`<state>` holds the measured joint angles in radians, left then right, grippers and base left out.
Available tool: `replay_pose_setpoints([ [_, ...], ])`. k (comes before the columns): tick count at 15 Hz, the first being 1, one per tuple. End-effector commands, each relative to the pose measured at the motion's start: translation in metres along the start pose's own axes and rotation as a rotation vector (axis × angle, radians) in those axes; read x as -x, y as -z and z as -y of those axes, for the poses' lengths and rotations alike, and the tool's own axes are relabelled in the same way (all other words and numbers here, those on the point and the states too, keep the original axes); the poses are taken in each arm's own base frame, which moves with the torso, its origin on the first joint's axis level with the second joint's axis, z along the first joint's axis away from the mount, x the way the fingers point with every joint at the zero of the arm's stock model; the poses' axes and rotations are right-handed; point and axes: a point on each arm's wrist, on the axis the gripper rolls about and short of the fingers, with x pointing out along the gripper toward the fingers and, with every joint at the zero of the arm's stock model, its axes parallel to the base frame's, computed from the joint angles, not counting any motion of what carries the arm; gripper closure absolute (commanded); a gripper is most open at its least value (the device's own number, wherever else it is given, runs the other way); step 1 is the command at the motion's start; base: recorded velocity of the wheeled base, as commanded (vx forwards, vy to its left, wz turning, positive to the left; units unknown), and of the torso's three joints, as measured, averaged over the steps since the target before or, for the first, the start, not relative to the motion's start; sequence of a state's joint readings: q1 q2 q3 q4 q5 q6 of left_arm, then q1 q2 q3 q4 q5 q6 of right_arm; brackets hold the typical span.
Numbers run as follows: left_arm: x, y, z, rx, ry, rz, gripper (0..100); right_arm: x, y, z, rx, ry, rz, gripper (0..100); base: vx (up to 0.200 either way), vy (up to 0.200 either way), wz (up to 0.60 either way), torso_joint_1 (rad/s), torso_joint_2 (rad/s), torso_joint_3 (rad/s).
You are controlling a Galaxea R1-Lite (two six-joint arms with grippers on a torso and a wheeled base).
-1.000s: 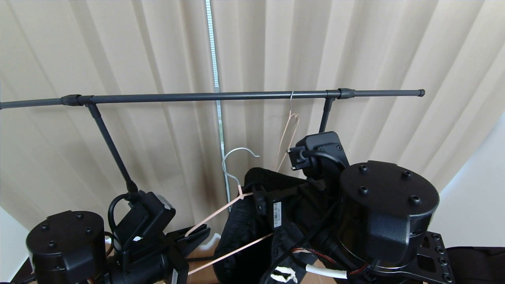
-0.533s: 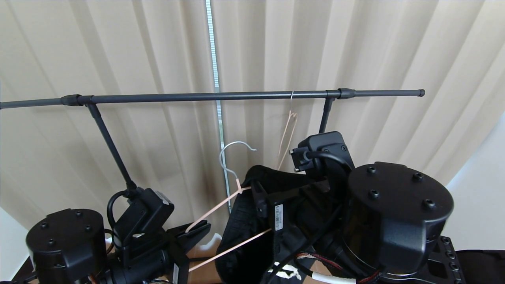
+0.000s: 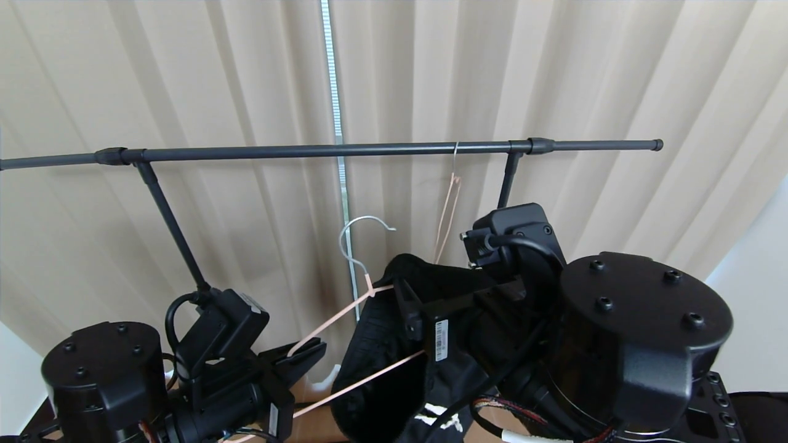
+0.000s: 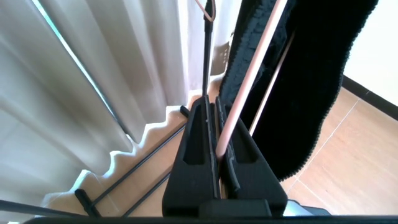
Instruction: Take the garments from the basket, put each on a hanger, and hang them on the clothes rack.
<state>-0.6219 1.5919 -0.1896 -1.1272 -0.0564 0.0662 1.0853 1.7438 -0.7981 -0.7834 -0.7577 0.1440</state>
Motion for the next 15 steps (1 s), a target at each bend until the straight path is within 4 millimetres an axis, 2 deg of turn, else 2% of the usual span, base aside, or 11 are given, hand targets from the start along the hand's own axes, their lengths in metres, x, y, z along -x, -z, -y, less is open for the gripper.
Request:
replay_pose_setpoints([
  [1, -0.001, 0.001, 0.000, 0.001, -0.002, 0.002, 100, 0.001, 0.002, 0.000, 0.002, -0.002, -0.002, 0, 0.000, 0.000, 0.00, 0.000, 0.00, 0.000],
  [5, 0.000, -0.001, 0.000, 0.030, 0.002, 0.021, 100, 0.008, 0.004, 0.001, 0.013, -0.021, -0.009, 0, 0.000, 0.000, 0.00, 0.000, 0.00, 0.000],
  [8, 0.001, -0.002, 0.000, 0.036, 0.002, 0.051, 100, 0.018, 0.005, 0.007, 0.045, -0.078, -0.019, 0, 0.000, 0.000, 0.00, 0.000, 0.00, 0.000],
  [10, 0.002, -0.001, 0.000, 0.037, 0.005, 0.047, 100, 0.026, -0.002, 0.014, 0.054, -0.111, -0.006, 0, 0.000, 0.000, 0.00, 0.000, 0.00, 0.000],
  [12, 0.002, 0.000, 0.000, 0.038, 0.007, 0.042, 100, 0.038, -0.009, 0.025, 0.094, -0.186, 0.008, 0, 0.000, 0.000, 0.00, 0.000, 0.00, 0.000],
  [15, 0.005, 0.003, 0.001, 0.030, 0.013, 0.033, 100, 0.049, -0.026, 0.071, 0.229, -0.277, -0.011, 0, 0.000, 0.000, 0.00, 0.000, 0.00, 0.000],
])
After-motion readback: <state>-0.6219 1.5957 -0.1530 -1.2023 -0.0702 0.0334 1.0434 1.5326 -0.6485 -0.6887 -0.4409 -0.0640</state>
